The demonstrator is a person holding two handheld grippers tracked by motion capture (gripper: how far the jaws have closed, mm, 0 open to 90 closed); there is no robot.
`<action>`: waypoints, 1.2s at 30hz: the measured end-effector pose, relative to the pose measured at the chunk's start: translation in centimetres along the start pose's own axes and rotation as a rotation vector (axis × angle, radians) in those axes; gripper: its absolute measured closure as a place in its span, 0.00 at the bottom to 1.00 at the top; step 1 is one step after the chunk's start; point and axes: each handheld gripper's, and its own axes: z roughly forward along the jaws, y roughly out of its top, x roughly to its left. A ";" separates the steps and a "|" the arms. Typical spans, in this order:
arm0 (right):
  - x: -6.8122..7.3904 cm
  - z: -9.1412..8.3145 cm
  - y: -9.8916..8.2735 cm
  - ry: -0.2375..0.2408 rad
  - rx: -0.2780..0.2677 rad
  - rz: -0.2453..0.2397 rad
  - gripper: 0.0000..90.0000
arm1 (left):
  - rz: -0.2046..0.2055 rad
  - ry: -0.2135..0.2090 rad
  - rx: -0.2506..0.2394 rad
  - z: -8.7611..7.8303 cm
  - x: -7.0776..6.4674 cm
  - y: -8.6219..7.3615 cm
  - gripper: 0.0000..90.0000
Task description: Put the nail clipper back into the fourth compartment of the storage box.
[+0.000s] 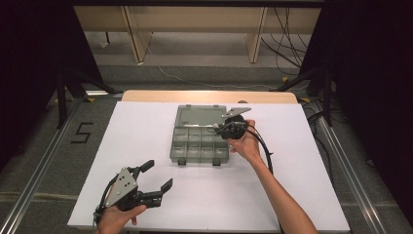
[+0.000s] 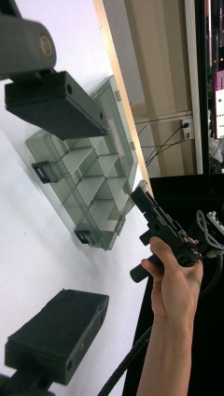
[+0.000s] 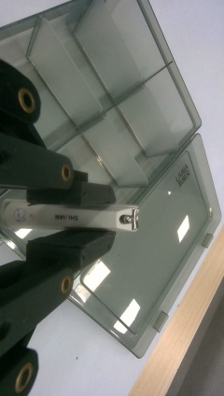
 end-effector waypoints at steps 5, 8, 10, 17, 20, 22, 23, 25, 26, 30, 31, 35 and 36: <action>0.1 0.3 -0.1 -0.003 0.013 0.000 0.86 | 0.004 -0.002 -0.002 0.0 0.0 0.0 0.17; 0.2 0.5 -0.3 -0.016 0.021 -0.009 0.86 | -0.004 0.000 -0.004 -0.1 0.0 0.0 0.17; 0.1 0.4 -0.2 -0.009 0.040 -0.020 0.85 | -0.005 0.000 -0.004 -0.1 0.0 0.0 0.17; 0.1 -0.1 0.2 -0.017 -0.011 0.000 0.67 | 0.001 -0.001 -0.002 0.0 0.0 0.0 0.17; 0.1 -0.6 0.3 -0.013 -0.023 0.002 0.62 | 0.002 -0.001 -0.001 0.0 0.0 0.0 0.17; 0.1 -0.7 0.3 -0.013 -0.027 0.004 0.61 | 0.002 -0.001 -0.002 0.0 0.0 0.0 0.17; 0.2 -0.9 0.4 -0.016 -0.035 0.005 0.59 | 0.003 -0.001 -0.002 0.0 0.1 0.0 0.17; 0.2 -1.0 0.4 -0.014 -0.036 0.005 0.58 | 0.004 -0.001 -0.002 0.0 0.1 0.0 0.17; 0.3 -1.0 0.5 -0.015 -0.039 0.006 0.56 | 0.003 -0.001 -0.002 0.0 0.1 0.0 0.17; 0.4 -1.5 0.7 -0.015 -0.051 0.013 0.51 | -0.006 0.003 0.000 -0.1 0.0 0.0 0.17; 0.4 -1.5 0.7 -0.018 -0.055 0.006 0.50 | -0.008 0.004 -0.001 -0.1 0.0 0.0 0.17; 0.5 -1.8 0.7 -0.020 -0.066 0.009 0.46 | -0.007 0.004 -0.001 -0.1 0.0 0.0 0.17; 0.5 -1.8 0.7 -0.020 -0.066 0.009 0.46 | -0.007 0.004 -0.001 -0.1 0.0 0.0 0.17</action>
